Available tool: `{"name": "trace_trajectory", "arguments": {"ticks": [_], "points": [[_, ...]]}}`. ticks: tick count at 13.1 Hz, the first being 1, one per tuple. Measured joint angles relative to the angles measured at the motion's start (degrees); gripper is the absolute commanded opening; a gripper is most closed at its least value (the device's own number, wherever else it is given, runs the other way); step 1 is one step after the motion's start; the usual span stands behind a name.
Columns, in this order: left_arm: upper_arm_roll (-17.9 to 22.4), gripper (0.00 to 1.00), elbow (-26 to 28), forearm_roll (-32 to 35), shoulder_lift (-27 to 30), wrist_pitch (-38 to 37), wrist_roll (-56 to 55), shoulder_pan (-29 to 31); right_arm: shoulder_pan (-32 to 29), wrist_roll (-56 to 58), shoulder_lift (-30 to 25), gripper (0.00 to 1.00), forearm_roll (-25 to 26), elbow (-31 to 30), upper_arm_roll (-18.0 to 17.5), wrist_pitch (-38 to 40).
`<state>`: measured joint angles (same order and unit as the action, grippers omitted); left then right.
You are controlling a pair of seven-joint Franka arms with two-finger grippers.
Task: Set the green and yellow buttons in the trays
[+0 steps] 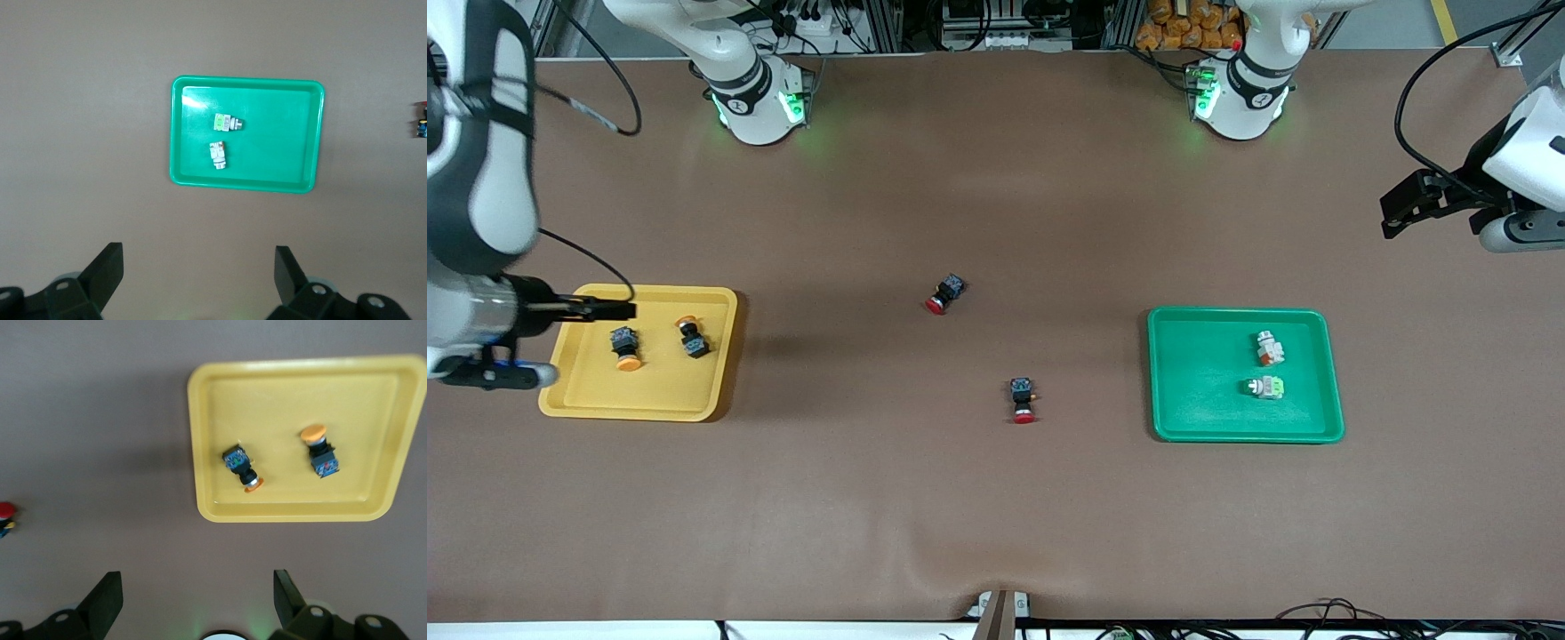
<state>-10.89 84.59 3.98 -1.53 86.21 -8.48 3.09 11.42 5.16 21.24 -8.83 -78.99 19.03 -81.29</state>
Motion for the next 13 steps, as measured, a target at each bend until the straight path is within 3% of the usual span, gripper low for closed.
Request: {"name": "trace_trajectory", "arguments": {"ticks": [4,8,13], "points": [[0.1,1.0,0.0,0.0,0.0,-0.1,0.0,0.0,-8.3,2.4,0.0,1.0,-0.9,6.5,-9.6,3.2],[0.2,1.0,-0.1,0.0,0.0,-1.1,0.0,0.1,-10.5,4.3,-1.7,1.0,-1.8,8.6,-10.7,3.6],[0.1,1.0,-0.3,0.0,0.0,-2.2,0.1,0.0,-8.5,-13.7,-11.4,1.0,3.3,5.5,-13.7,6.2]]}}
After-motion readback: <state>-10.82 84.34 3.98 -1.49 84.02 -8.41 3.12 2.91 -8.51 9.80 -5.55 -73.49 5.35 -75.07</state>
